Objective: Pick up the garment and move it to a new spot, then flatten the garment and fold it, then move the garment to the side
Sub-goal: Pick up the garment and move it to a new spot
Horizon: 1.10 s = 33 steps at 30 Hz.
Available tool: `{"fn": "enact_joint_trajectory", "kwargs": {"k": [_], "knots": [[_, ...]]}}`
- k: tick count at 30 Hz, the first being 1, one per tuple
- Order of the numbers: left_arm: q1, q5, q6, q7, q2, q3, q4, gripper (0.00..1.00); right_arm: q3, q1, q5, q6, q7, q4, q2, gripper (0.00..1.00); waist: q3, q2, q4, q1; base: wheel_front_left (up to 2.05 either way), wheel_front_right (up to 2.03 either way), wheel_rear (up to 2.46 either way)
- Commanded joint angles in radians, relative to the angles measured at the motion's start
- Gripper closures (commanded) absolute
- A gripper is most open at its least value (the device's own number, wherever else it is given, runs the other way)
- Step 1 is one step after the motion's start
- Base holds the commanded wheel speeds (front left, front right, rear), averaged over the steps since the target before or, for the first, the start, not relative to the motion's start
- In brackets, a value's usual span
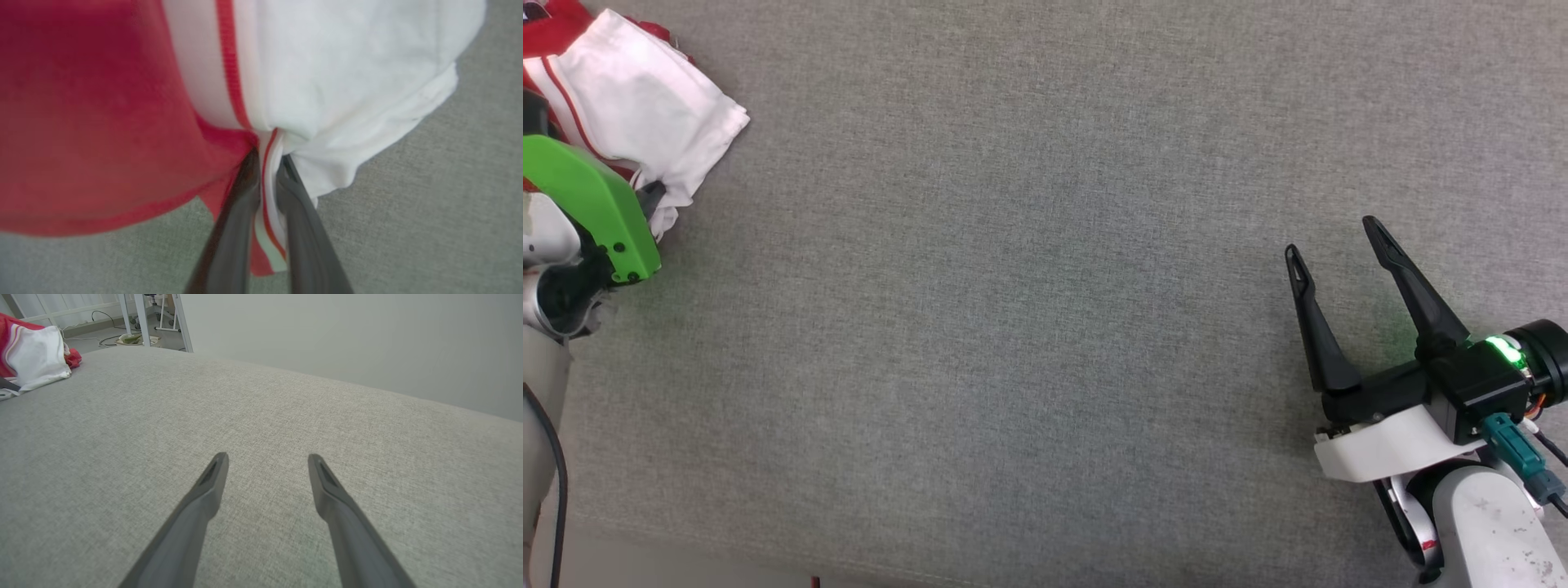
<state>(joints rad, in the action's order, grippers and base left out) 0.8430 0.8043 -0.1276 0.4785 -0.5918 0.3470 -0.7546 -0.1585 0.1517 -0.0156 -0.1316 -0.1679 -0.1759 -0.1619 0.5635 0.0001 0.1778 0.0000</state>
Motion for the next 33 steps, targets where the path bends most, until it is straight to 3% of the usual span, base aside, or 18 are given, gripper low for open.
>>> {"fn": "enact_joint_trajectory", "kwargs": {"k": [1,10,18,26,33], "knots": [[-0.037,0.013,-0.003,-0.013,0.037,0.029,-0.012,1.00,0.001,0.018,-0.001,0.001,-0.008,0.006,0.005,0.00,-0.018,-0.0001,0.006,0.0000,0.00,0.00,0.00],[-0.054,-0.009,-0.003,-0.242,-0.002,0.041,0.053,1.00,0.008,-0.008,0.008,0.001,-0.036,0.077,0.037,0.00,-0.167,-0.0001,0.006,0.0000,0.00,0.00,0.00],[-0.110,-0.062,0.015,-0.373,-0.043,0.052,0.198,1.00,0.001,-0.043,0.037,0.001,-0.059,0.122,0.082,0.00,-0.318,-0.0001,-0.012,0.0000,0.00,0.00,0.00],[-0.171,-0.104,0.066,-0.361,-0.040,0.096,0.411,1.00,0.009,-0.083,0.044,0.001,-0.074,0.153,0.102,0.00,-0.414,-0.0001,-0.050,0.0000,0.00,0.00,0.00],[-0.197,-0.126,0.115,-0.285,0.045,0.184,0.598,1.00,0.033,-0.098,0.051,0.001,-0.083,0.166,0.109,0.00,-0.454,-0.0001,-0.110,0.0000,0.00,0.00,0.00]]}}
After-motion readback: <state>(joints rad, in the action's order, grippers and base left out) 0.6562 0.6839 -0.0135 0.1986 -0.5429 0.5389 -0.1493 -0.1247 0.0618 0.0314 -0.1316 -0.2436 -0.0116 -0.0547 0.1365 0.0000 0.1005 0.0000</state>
